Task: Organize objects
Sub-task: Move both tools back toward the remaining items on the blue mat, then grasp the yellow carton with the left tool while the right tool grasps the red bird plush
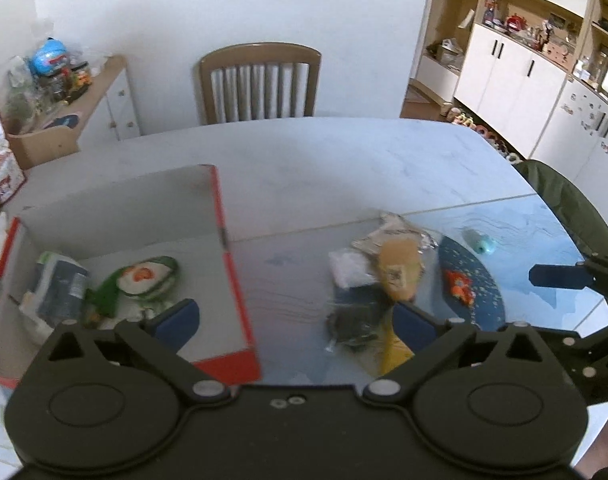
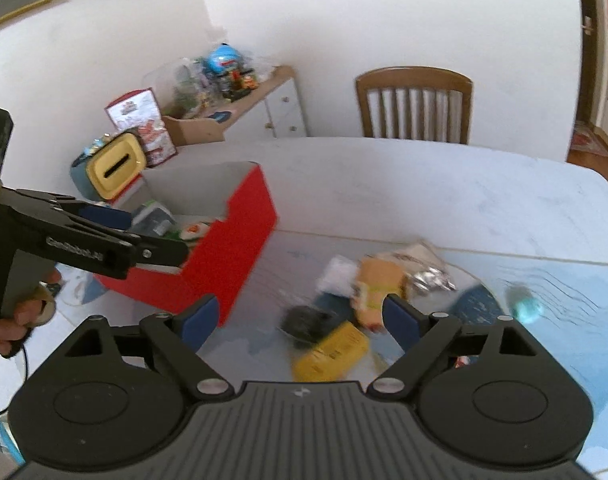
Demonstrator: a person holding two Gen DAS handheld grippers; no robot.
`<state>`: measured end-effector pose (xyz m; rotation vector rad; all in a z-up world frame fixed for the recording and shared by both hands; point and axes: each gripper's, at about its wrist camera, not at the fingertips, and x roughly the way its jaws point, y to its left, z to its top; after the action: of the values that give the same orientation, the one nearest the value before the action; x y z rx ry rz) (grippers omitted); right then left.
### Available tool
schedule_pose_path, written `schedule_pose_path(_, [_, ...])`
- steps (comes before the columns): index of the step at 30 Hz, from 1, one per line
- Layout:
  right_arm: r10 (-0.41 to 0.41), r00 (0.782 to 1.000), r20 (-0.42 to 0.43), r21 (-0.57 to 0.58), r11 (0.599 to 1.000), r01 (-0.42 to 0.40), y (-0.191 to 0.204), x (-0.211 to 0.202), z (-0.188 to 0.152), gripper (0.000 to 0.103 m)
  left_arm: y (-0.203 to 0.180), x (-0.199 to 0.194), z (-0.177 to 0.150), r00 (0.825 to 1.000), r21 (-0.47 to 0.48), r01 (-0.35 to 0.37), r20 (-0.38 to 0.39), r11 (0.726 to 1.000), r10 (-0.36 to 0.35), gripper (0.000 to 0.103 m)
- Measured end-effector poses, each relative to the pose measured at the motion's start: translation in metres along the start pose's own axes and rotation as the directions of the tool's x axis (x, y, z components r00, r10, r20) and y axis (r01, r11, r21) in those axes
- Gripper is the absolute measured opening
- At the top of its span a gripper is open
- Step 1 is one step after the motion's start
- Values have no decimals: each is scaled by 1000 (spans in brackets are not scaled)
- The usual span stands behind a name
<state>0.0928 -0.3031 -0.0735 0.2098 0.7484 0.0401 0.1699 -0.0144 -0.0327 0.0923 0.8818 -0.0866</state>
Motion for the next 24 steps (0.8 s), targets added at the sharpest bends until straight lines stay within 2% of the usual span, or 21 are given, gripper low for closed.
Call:
schedule_pose_path(7, [-56,998,-34,6,998,56,-29,-1,-20,90,-31,15,-10,1000,27,3,-13,1000,-3,103])
schedule_pose_path(17, [-95,992,-78,8,995,96,-68,12,-36,90,-67,49,-29,999,80,-15,-35,997,18,102])
schedule_pose_path(24, [-125,986,-108,-12,992,125,-93,35,-43,90,-81,74,-41,996,38,-3,-84,999,7,102])
